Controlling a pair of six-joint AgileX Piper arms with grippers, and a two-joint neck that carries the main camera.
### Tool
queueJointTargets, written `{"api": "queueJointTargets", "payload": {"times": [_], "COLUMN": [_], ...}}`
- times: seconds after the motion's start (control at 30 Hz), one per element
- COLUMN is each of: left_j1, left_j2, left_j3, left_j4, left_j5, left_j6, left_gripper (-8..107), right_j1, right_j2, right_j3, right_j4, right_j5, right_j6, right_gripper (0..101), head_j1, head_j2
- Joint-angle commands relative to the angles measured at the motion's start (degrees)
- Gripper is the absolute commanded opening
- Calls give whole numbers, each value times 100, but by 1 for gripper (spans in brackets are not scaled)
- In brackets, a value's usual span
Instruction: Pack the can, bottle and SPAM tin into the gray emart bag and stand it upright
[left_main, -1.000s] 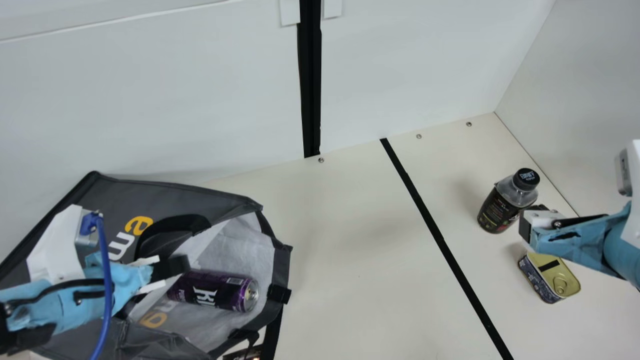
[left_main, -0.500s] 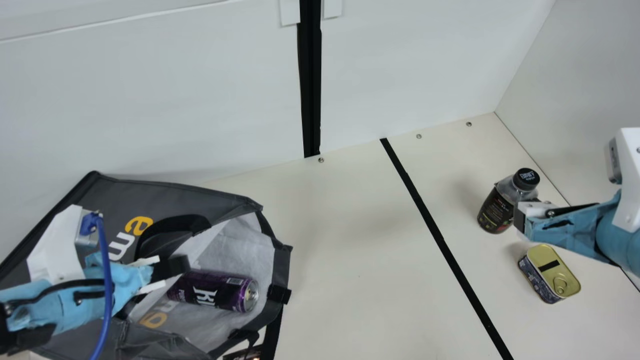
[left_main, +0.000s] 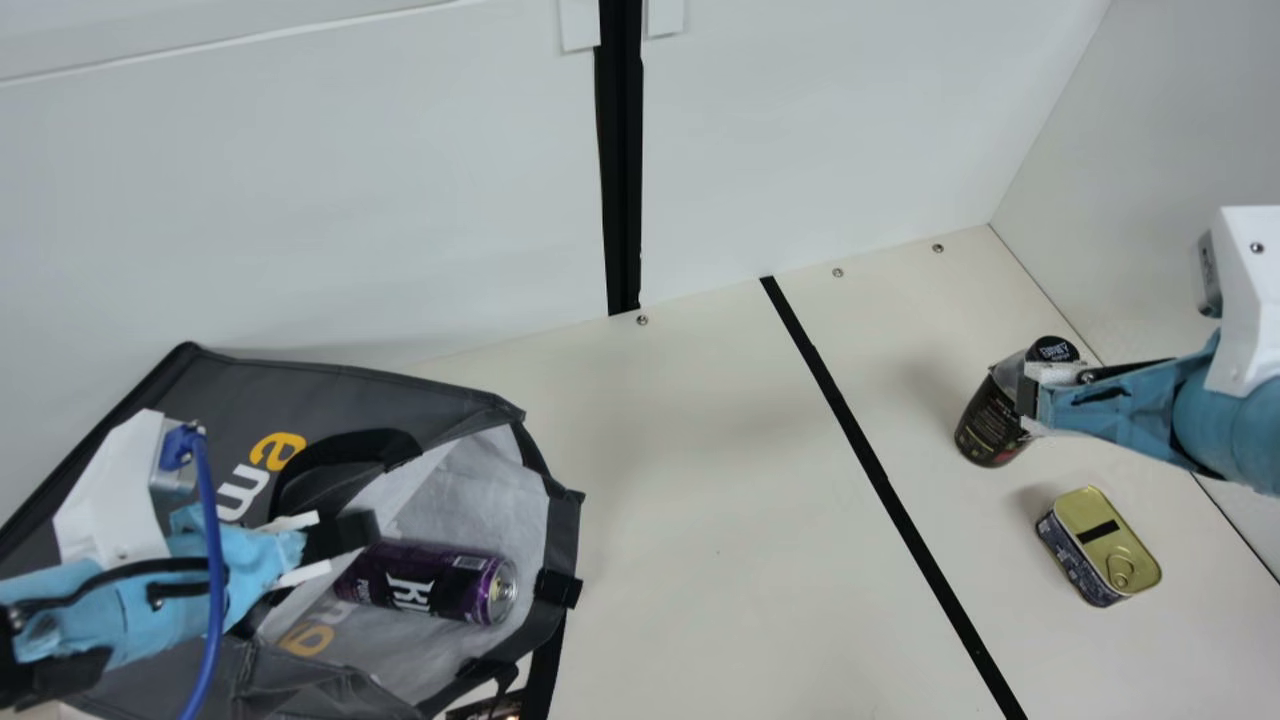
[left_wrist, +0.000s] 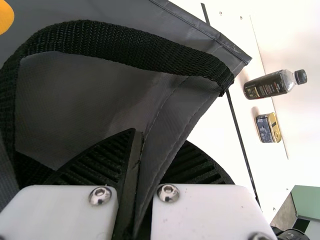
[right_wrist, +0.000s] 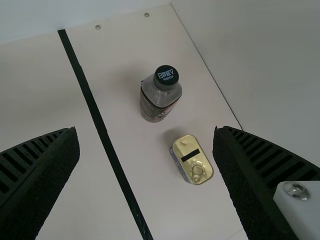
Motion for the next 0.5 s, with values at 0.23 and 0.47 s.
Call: {"api": "queueJointTargets", "payload": {"times": [0.23,0.47], "left_j1": [0,0], "left_j2": [0,0], "left_j3": [0,0], "left_j4": [0,0], "left_j5": [0,0], "left_j6": [0,0], "left_gripper": [-8,-8], "right_j1": [-321,-496], "right_j2": [475,840], "right_j3": [-293,-506], "right_j4": [260,398], "right_j5": [3,3], "right_j6": [-178,-354], "right_gripper": [95,95], "head_j1": [-130,-130], "head_j2": [-5,-5]}}
